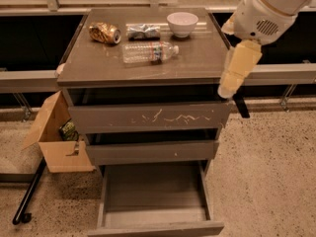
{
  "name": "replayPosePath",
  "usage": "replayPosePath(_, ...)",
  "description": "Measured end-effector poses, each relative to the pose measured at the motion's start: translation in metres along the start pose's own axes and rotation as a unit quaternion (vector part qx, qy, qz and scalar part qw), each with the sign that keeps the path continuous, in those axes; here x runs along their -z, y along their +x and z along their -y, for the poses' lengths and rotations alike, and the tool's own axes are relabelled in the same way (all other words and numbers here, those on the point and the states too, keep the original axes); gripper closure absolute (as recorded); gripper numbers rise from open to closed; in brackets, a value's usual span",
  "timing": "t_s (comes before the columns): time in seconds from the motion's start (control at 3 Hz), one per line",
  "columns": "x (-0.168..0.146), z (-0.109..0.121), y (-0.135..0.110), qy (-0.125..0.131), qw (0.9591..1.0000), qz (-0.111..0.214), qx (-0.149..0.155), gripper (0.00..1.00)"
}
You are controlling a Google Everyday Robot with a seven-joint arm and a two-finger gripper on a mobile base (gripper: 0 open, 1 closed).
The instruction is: Place water bottle into bottom drawer
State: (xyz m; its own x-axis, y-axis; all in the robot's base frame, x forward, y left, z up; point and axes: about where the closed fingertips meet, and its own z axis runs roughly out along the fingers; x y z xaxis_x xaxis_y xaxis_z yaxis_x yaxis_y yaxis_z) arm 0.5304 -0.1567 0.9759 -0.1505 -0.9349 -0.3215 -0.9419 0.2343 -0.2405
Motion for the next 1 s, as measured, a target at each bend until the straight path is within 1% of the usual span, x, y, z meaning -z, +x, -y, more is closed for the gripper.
replayPosePath(0.33,-0.056,0.024,-0.031,-0.033,0.9969,0.067,-0.025,0.0)
replayPosePath(0.67,-0.056,0.024,-0.031,-0.033,0.9969,0.067,-0.025,0.0)
replayPosePath(1.0,-0.067,0.035,-0.04,-0.027,0.9966,0.075,-0.017,0.0)
